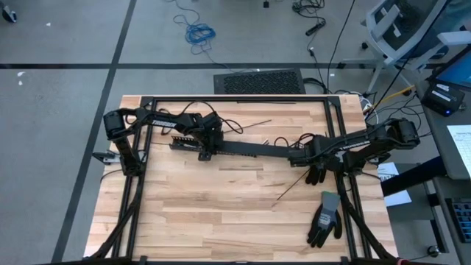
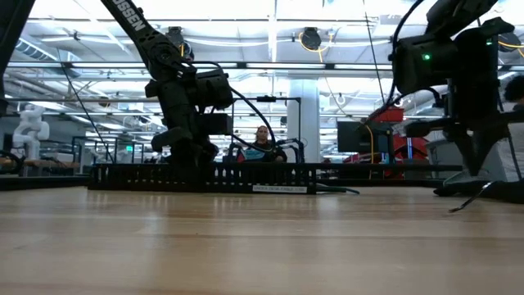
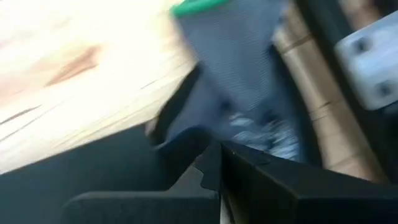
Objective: Ziptie cables
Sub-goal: Close the black cable duct cover
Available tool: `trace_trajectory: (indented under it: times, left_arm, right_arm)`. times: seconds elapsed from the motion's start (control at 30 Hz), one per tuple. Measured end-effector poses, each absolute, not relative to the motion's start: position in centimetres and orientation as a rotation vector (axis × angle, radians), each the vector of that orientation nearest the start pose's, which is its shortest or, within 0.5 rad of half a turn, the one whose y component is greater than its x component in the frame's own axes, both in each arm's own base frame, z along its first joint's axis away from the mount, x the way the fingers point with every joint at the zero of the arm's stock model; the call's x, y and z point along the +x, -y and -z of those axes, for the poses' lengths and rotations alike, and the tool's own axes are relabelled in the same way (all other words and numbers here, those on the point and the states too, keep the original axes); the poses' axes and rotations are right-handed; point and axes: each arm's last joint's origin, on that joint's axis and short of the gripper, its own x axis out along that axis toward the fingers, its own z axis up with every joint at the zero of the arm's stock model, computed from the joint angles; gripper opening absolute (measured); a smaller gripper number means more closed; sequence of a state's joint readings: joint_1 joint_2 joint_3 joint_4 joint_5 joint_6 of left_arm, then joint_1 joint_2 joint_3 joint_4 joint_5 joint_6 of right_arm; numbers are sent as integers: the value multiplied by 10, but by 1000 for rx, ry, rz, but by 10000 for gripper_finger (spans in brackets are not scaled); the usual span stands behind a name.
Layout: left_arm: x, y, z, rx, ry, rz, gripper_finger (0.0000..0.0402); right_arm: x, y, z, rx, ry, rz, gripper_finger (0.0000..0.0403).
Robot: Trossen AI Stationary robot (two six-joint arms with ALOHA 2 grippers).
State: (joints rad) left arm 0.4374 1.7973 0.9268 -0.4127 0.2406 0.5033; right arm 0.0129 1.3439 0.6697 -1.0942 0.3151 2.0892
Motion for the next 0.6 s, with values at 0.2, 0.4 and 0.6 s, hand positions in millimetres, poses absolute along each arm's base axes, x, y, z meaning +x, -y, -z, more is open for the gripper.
trace_trajectory:
  times: [0.2, 0.4, 0.6]
  left_arm:
    - [285, -123, -120, 18, -1202, 142, 250]
    - [286, -123, -121, 21, -1191, 141, 250]
    - [286, -123, -121, 21, -1192, 141, 251]
  right_arm:
    - [168, 8, -162, 1189, -725, 1814, 0]
    - [175, 9, -154, 1241, -669, 1731, 0]
    - [175, 10, -145, 1288, -617, 1704, 0]
